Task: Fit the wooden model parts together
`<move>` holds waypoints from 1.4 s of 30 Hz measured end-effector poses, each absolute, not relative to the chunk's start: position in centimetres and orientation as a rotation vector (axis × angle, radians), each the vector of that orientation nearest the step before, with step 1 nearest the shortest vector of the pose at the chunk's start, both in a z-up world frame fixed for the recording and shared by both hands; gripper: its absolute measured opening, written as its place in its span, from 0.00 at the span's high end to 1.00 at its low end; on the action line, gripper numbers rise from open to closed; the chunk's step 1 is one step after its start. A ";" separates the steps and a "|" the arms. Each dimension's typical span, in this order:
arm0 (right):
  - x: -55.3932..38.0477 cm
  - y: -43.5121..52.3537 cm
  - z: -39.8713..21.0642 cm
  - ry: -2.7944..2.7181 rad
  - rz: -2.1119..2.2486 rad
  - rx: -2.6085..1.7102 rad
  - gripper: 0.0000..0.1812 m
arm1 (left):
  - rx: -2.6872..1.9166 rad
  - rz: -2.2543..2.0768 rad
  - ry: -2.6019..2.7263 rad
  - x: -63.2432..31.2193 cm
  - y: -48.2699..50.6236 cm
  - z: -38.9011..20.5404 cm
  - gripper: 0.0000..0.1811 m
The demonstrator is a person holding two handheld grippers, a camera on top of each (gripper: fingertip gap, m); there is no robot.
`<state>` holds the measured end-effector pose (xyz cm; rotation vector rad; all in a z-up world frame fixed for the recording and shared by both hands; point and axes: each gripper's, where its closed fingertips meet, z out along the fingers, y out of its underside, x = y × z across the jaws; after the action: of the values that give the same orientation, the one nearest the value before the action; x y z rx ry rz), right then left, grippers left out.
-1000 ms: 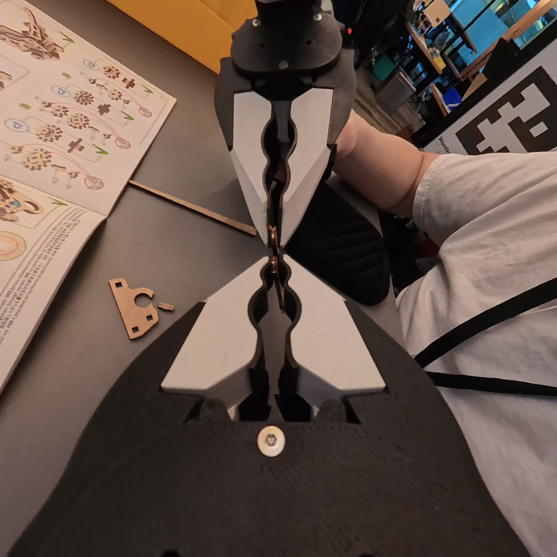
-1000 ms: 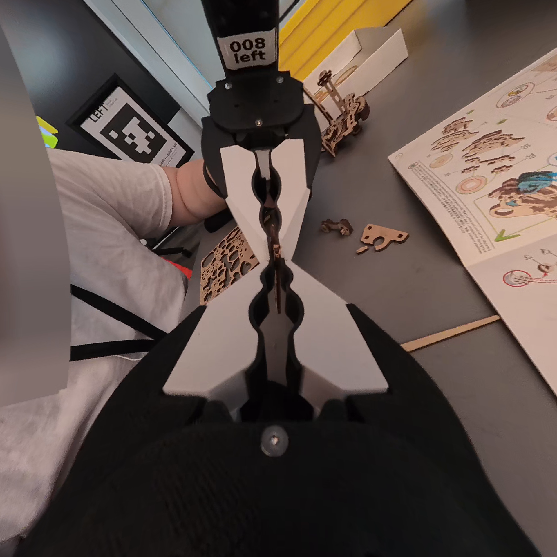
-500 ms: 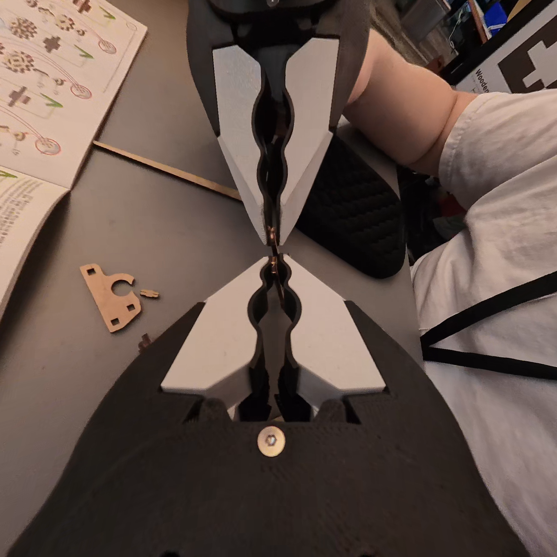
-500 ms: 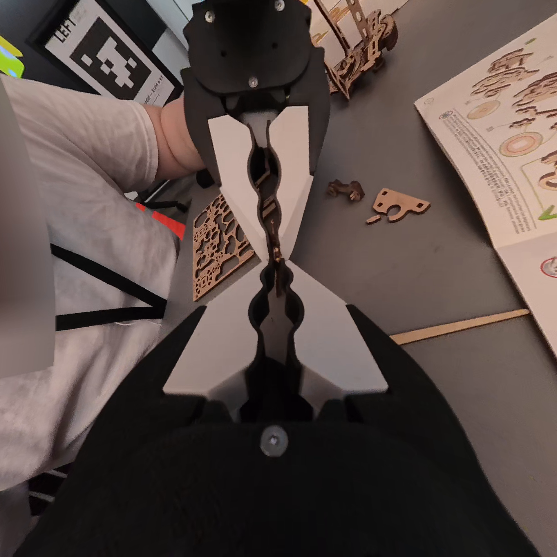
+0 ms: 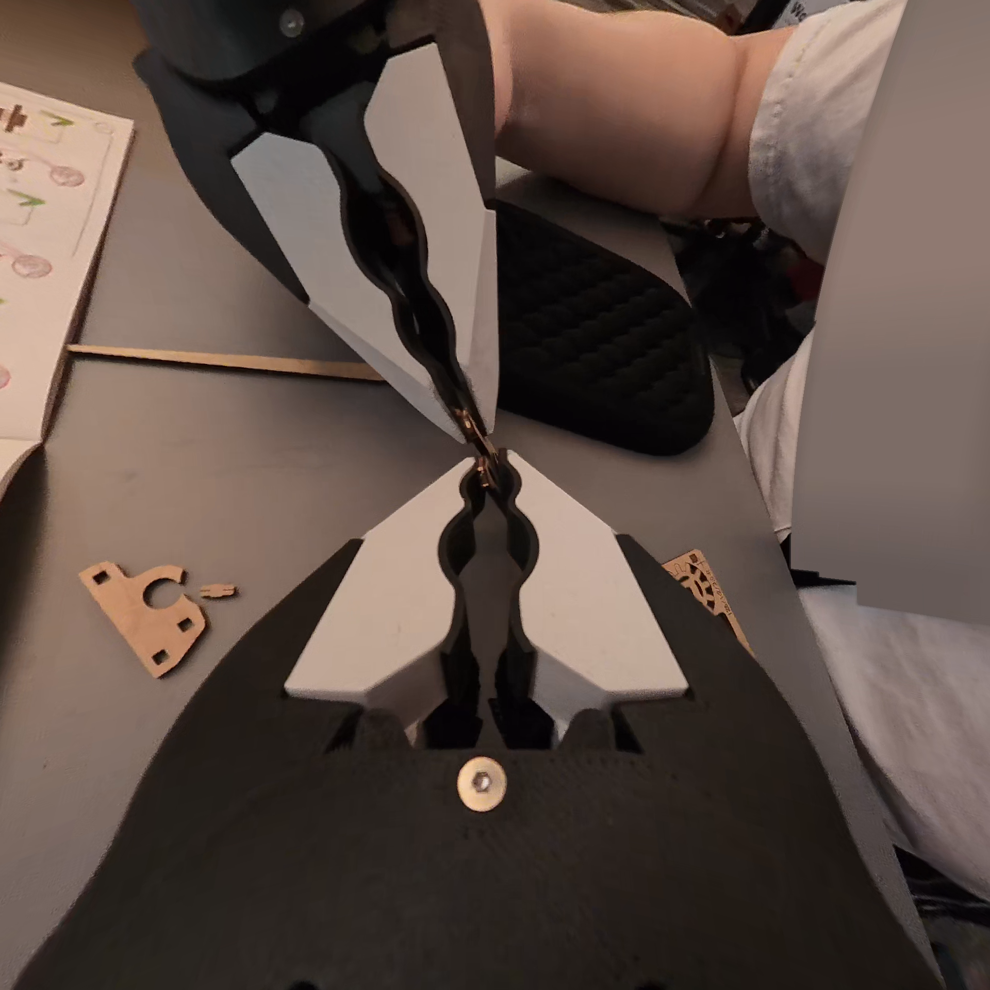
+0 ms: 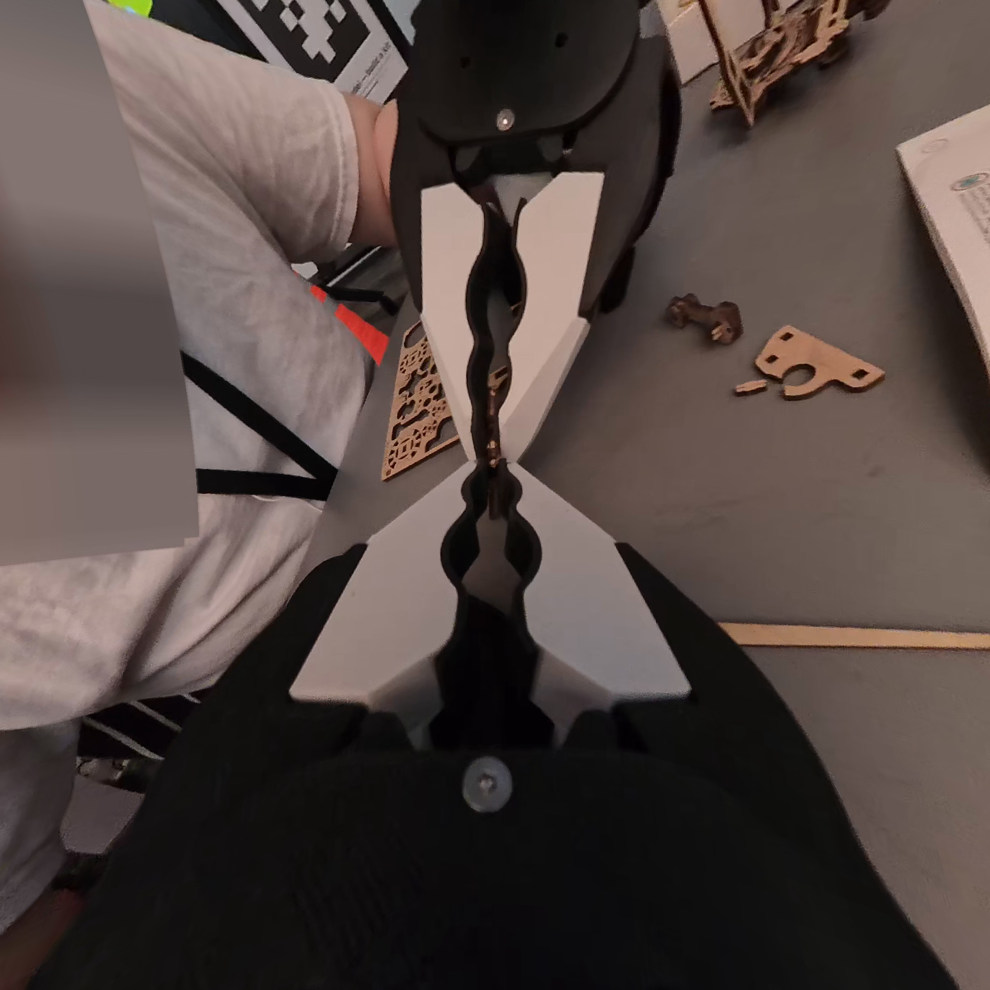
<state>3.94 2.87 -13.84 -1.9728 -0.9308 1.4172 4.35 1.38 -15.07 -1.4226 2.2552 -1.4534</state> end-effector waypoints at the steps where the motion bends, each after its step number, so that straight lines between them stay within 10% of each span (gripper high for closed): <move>1: 3.9 2.8 -13.8 -0.936 1.423 -1.965 1.00 | -1.404 -1.458 2.262 4.3 1.3 -15.0 0.99; 42: 4.4 4.3 -13.4 -0.936 1.106 -1.929 1.00 | -1.587 -1.714 2.025 5.1 3.9 -12.3 0.98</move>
<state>4.45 4.27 -13.39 -1.9290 -0.9363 1.1056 5.09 3.92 -12.30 -1.5868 2.0248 -1.7138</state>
